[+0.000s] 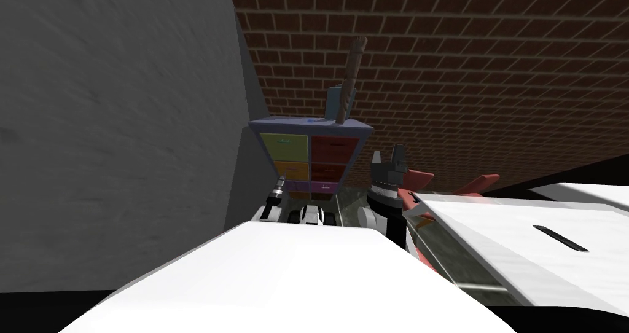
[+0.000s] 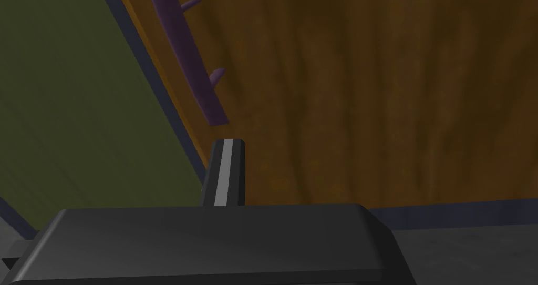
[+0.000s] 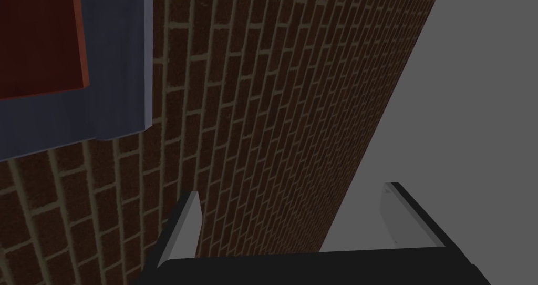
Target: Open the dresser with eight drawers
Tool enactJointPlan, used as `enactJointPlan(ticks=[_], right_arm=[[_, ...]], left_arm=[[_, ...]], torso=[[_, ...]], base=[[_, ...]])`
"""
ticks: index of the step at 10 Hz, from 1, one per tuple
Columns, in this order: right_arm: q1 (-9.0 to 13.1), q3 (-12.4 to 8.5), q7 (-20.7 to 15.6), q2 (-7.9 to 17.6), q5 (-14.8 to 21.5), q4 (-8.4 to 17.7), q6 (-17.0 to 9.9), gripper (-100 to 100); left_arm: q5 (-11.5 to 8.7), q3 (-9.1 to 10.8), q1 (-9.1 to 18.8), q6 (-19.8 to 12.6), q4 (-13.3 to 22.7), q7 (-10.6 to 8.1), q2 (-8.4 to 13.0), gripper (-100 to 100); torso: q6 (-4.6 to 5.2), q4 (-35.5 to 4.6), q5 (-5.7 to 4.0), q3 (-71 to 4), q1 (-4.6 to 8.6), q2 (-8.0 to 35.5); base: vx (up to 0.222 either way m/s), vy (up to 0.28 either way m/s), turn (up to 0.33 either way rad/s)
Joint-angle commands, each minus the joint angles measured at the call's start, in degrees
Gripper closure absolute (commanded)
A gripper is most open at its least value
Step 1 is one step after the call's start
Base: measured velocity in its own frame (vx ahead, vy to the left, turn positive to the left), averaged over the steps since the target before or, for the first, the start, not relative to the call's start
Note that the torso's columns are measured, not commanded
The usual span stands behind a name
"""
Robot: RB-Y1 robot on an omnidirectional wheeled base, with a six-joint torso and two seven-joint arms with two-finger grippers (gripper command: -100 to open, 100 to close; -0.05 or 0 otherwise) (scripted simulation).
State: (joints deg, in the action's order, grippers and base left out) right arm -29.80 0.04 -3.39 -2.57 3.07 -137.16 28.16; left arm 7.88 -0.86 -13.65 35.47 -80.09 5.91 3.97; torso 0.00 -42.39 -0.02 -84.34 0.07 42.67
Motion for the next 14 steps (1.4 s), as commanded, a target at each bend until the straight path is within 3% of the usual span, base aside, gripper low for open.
enactJointPlan(ticks=[1,2,3,6,7,8,10,11,12,14], right_arm=[[0.0,0.0,0.0,0.0,0.0,0.0,0.0,0],[0.0,0.0,0.0,0.0,0.0,0.0,0.0,0],[-0.01,0.0,0.0,0.01,0.0,0.0,0.0,0],[-0.05,-0.01,0.0,0.01,0.0,-0.01,0.01,0],[-0.05,-0.01,0.0,0.01,0.0,-0.02,0.01,0],[-0.04,-0.01,0.0,0.01,0.0,-0.02,0.01,0],[-0.02,0.0,0.0,0.01,0.0,-0.01,0.0,0],[-0.02,0.0,0.0,0.01,0.0,0.0,0.0,0],[-0.02,-0.01,0.0,0.01,0.0,0.0,0.0,0],[-0.02,-0.01,0.0,0.01,0.0,-0.01,0.0,0]], left_arm=[[0.14,-0.37,-0.72,-1.1,-1.93,-0.44,0.3,100],[0.08,-0.25,-0.49,-0.74,-1.33,-0.35,0.27,100],[0.07,-0.23,-0.45,-0.94,-1.69,-0.41,1.95,-100],[-0.37,0.17,0.96,-3.39,-1.89,-0.8,2.17,-100],[-0.46,0.22,1.2,-3.85,-1.61,-0.87,0.25,-100],[-0.38,0.19,1.07,-3.19,-1.42,-0.7,1.02,-100],[-0.73,2.22,3.03,-5.83,-1.87,0.08,0.09,-100],[-0.67,1.68,2.49,-5.25,-2.01,-0.28,0.44,-100],[-0.47,0.7,1.61,-3.91,-1.49,-0.52,0.69,100],[-0.45,0.67,1.57,-5.37,-2.82,-0.76,0.86,100]], torso=[[0.0,0.01,0.02,-0.04,-0.11,-0.1],[-0.01,0.07,0.04,-0.17,-0.16,-0.31],[0.0,0.18,0.03,-0.42,-0.1,-0.73],[-0.01,0.24,0.0,-0.53,0.02,-0.84],[0.0,0.17,0.0,-0.39,0.01,-0.65],[0.0,0.1,0.03,-0.22,-0.11,-0.36],[0.03,-0.03,0.03,0.04,-0.13,0.04],[-0.01,0.01,0.03,-0.05,-0.13,-0.1],[-0.03,0.06,0.01,-0.17,-0.09,-0.29],[0.06,0.15,0.02,-0.3,-0.05,-0.51]], base=[[-0.193,0.015,0.011],[-0.089,0.007,0.001],[0.0,0.0,0.0],[0.144,-0.021,-0.016],[0.16,-0.007,-0.007],[0.067,0.0,-0.002],[0.011,0.013,-0.178],[-0.004,0.009,-0.026],[-0.009,-0.005,0.211],[-0.054,-0.012,0.035]])
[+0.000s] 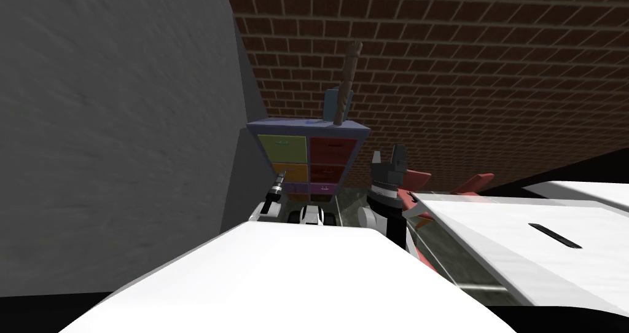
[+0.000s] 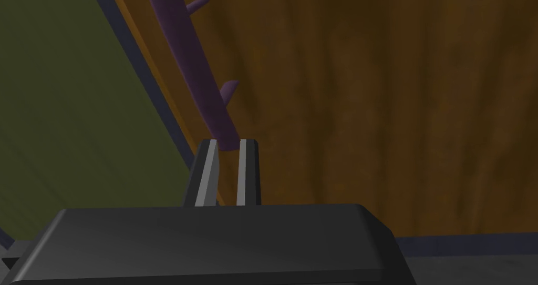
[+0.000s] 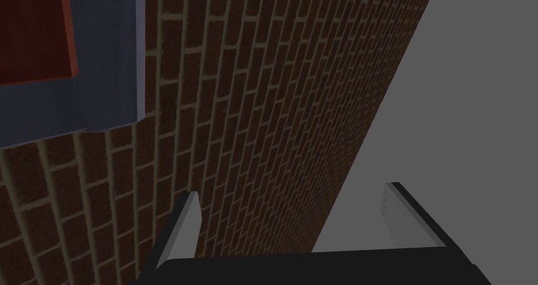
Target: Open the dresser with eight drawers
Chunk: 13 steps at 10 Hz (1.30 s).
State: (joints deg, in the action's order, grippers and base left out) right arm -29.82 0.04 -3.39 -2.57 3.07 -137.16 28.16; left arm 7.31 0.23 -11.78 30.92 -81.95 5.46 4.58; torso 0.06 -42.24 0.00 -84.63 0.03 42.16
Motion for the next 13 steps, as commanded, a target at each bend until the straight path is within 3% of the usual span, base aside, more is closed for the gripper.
enactJointPlan(ticks=[1,9,10,12,13], right_arm=[[0.01,0.0,0.0,0.0,0.0,0.0,0.0,0],[0.02,0.0,0.0,0.0,0.0,0.01,0.0,0],[0.02,0.0,0.0,0.0,0.0,0.01,-0.01,0],[0.0,0.0,0.0,0.0,0.0,0.0,0.0,0],[0.0,0.0,0.0,0.0,0.0,0.0,0.0,0]], left_arm=[[0.15,-0.52,-0.38,-1.03,-1.2,-0.38,0.31,100],[0.47,-1.73,-2.51,-1.9,-3.82,-1.15,0.96,100],[-0.68,-1.4,0.52,-1.93,-0.76,-0.24,0.9,-100],[-0.68,-1.4,2.45,-1.93,0.97,-0.24,0.9,-100],[-1.77,-1.32,4.54,-1.92,3.06,0.58,0.88,-100]], torso=[[0.06,0.0,0.01,0.13,0.12,0.25],[0.02,-0.06,0.01,0.14,0.04,0.23],[0.03,-0.06,0.0,0.13,0.08,0.23],[0.0,-0.02,-0.03,-0.15,0.01,-0.23],[0.03,0.02,-0.03,-0.2,0.07,-0.32]], base=[[-0.179,-0.004,0.018],[-0.161,0.001,0.008],[-0.158,0.011,0.086],[-0.041,0.008,0.019],[-0.041,0.015,0.058]])
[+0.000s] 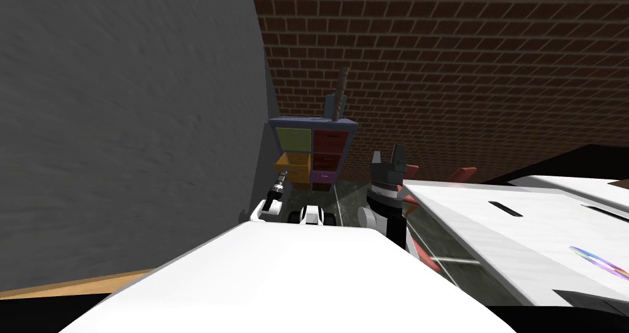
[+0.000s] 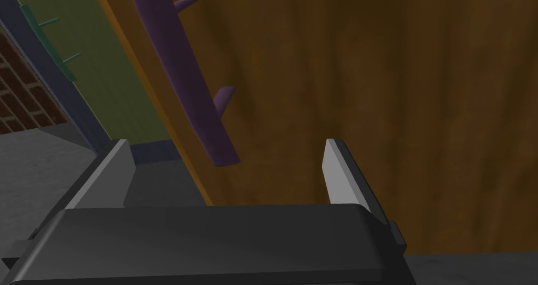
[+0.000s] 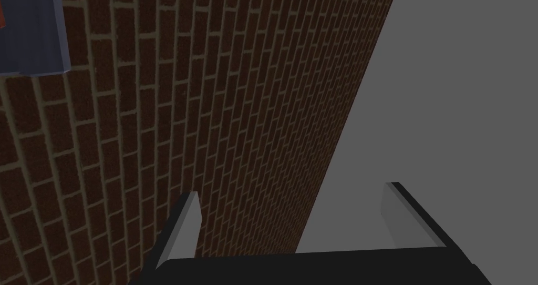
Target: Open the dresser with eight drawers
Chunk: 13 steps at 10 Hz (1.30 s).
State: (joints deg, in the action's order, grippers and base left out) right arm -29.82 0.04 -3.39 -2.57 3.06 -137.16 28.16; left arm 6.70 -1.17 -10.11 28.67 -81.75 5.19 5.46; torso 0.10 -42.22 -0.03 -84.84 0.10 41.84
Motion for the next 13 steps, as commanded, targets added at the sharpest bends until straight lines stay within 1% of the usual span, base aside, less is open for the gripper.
enactJointPlan(ticks=[1,2,3,4,5,6,7,8,9,11,12,13], right_arm=[[0.0,0.0,0.0,0.0,0.0,0.0,0.0,0],[0.0,0.0,0.0,0.0,0.0,0.0,0.0,0],[0.0,0.0,0.0,0.0,0.0,0.0,0.0,0],[0.01,0.0,0.0,0.0,0.0,0.0,0.0,0],[0.01,0.0,0.0,0.0,0.0,0.0,0.0,0],[0.01,0.0,0.0,0.0,0.0,0.0,0.0,0],[0.01,0.0,0.0,0.0,0.0,0.0,0.0,0],[0.01,0.0,0.0,0.0,0.0,0.0,0.0,0],[0.0,0.0,0.0,0.0,0.0,0.0,0.0,0],[0.01,0.0,0.0,0.0,0.0,0.0,0.0,0],[0.01,0.0,0.0,0.0,0.0,0.0,0.0,0],[0.01,0.0,0.0,0.0,0.0,0.0,0.0,0]], left_arm=[[-1.15,0.08,4.47,0.34,4.28,0.85,-0.01,-100],[-1.15,0.08,5.57,0.34,5.37,0.85,-0.01,-100],[-2.24,0.15,7.81,0.35,7.57,1.67,-0.03,-100],[-2.24,0.15,9.48,0.35,9.09,1.67,-0.03,-100],[-2.24,0.15,10.36,0.35,9.98,1.67,-0.03,-100],[-3.33,0.23,12.41,0.35,12.11,2.48,-0.06,-100],[-3.33,0.23,14.21,0.35,14.13,2.48,-0.06,-100],[-3.33,0.23,15.15,0.35,14.58,2.48,-0.06,-100],[-4.41,0.3,17.12,0.36,16.67,3.3,-0.09,-100],[-4.41,0.3,19.94,0.36,19.18,3.3,-0.09,-100],[-5.5,0.37,21.81,0.37,21.18,4.12,-0.12,-100],[-5.5,0.37,23.23,0.37,22.27,4.12,-0.12,-100]], torso=[[-0.05,-0.02,0.02,0.13,-0.06,0.25],[-0.08,-0.07,0.03,0.27,-0.08,0.44],[-0.09,-0.08,0.02,0.29,-0.06,0.47],[-0.11,-0.09,0.03,0.34,-0.11,0.56],[-0.09,-0.11,0.04,0.35,-0.12,0.58],[-0.09,-0.07,0.03,0.27,-0.11,0.43],[-0.11,-0.07,0.04,0.28,-0.13,0.48],[-0.09,-0.07,0.03,0.27,-0.1,0.43],[-0.09,-0.03,0.02,0.2,-0.05,0.32],[-0.09,-0.08,0.03,0.3,-0.11,0.49],[-0.09,-0.06,0.03,0.24,-0.09,0.39],[-0.11,-0.06,0.04,0.27,-0.14,0.46]], base=[[-0.055,0.009,0.039],[-0.029,-0.002,-0.004],[-0.063,0.004,0.085],[-0.083,0.01,0.037],[-0.049,0.011,-0.016],[-0.084,0.018,0.073],[-0.077,0.013,0.041],[-0.031,0.003,-0.009],[-0.068,0.006,0.075],[-0.059,0.009,0.018],[-0.066,0.019,0.06],[-0.077,0.015,0.047]])
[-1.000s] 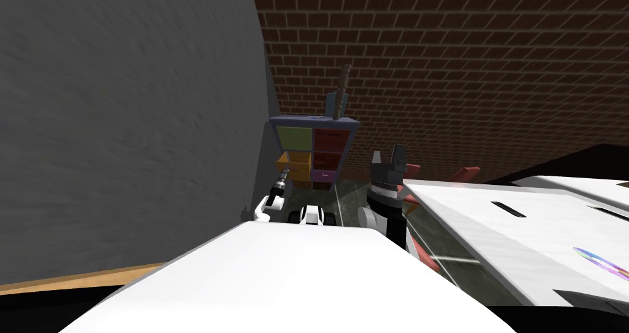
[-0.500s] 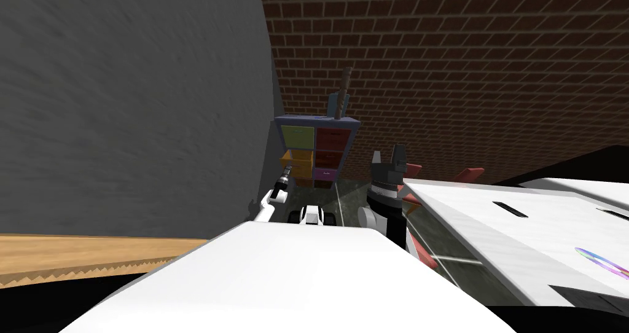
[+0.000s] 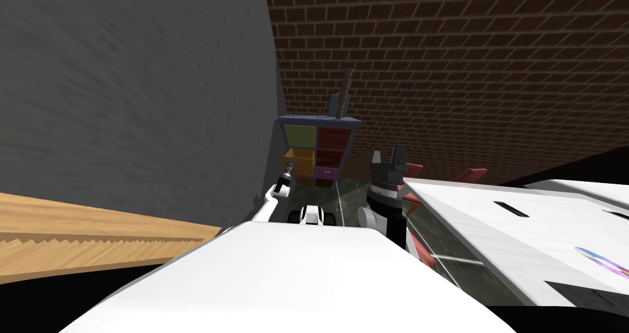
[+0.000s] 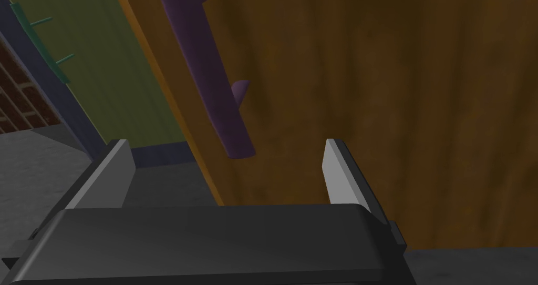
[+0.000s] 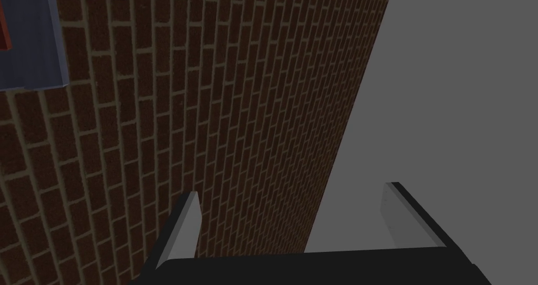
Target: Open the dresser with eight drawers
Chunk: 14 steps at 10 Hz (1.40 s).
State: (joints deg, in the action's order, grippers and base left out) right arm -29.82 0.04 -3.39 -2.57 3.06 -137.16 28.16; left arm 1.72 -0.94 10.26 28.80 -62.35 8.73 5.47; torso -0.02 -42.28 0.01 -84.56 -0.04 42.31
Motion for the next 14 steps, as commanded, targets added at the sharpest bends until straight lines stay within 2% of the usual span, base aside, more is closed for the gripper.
enactJointPlan(ticks=[1,2,4,5,6,7,8,10,11,12,13,14], right_arm=[[0.0,0.0,0.0,0.0,0.0,0.0,0.0,0],[0.0,0.0,0.0,0.0,0.0,0.0,0.0,0],[0.0,0.0,0.0,0.0,0.0,0.0,0.0,0],[0.0,0.0,0.0,0.0,0.0,0.0,0.0,0],[0.0,0.0,0.0,0.0,0.0,0.0,0.0,0],[0.0,0.0,0.0,0.0,0.0,0.0,0.0,0],[0.0,0.0,0.0,0.0,0.0,0.0,0.0,0],[0.0,0.0,0.0,0.0,0.0,0.0,0.0,0],[0.0,0.0,0.0,0.0,0.0,0.0,0.0,0],[0.0,0.0,0.0,0.0,0.0,0.0,0.0,0],[0.0,0.0,0.0,0.0,0.0,0.0,0.0,0],[0.0,0.0,0.0,0.0,0.0,0.0,0.0,0]], left_arm=[[-0.52,0.14,4.28,0.24,4.03,0.57,-0.13,-100],[-1.61,0.21,6.01,0.25,5.96,1.39,-0.16,-100],[-1.61,0.21,9.15,0.25,8.9,1.39,-0.16,-100],[-2.7,0.29,11.22,0.26,10.92,2.21,-0.18,-100],[-2.7,0.29,13.15,0.26,13.01,2.21,-0.18,-100],[-2.7,0.29,13.94,0.26,13.58,2.21,-0.18,-100],[-3.78,0.36,15.67,0.26,15.31,3.03,-0.21,-100],[-3.78,0.36,18.73,0.26,18.18,3.03,-0.21,-100],[-4.87,0.44,20.65,0.27,20.02,3.84,-0.24,-100],[-4.87,0.44,22.44,0.27,21.53,3.84,-0.24,-100],[-4.87,0.44,23.52,0.27,22.79,3.84,-0.24,-100],[-4.81,0.35,22.44,0.17,21.55,3.69,-0.14,-100]], torso=[[0.02,-0.02,0.0,0.03,0.03,0.03],[0.03,0.01,-0.02,-0.04,0.08,-0.09],[0.02,-0.02,-0.01,0.02,0.03,0.01],[0.02,0.02,0.0,-0.05,0.03,-0.1],[0.0,0.0,0.0,0.01,0.0,0.02],[0.02,-0.02,0.0,0.03,0.03,0.03],[0.02,0.01,-0.02,-0.05,0.07,-0.11],[0.02,-0.01,-0.01,0.02,0.05,0.01],[0.02,0.0,-0.02,-0.03,0.07,-0.07],[0.01,-0.01,0.0,0.02,0.02,0.02],[0.02,-0.02,0.0,0.03,0.01,0.02],[0.02,0.01,-0.01,-0.04,0.05,-0.09]], base=[[-0.039,0.003,0.001],[-0.072,0.005,0.061],[-0.055,0.009,0.019],[-0.078,0.017,0.069],[-0.078,0.016,0.042],[-0.03,0.009,-0.002],[-0.062,0.016,0.057],[-0.055,0.007,0.027],[-0.073,0.017,0.06],[-0.074,0.019,0.037],[-0.034,0.013,0.003],[-0.011,0.005,-0.003]])
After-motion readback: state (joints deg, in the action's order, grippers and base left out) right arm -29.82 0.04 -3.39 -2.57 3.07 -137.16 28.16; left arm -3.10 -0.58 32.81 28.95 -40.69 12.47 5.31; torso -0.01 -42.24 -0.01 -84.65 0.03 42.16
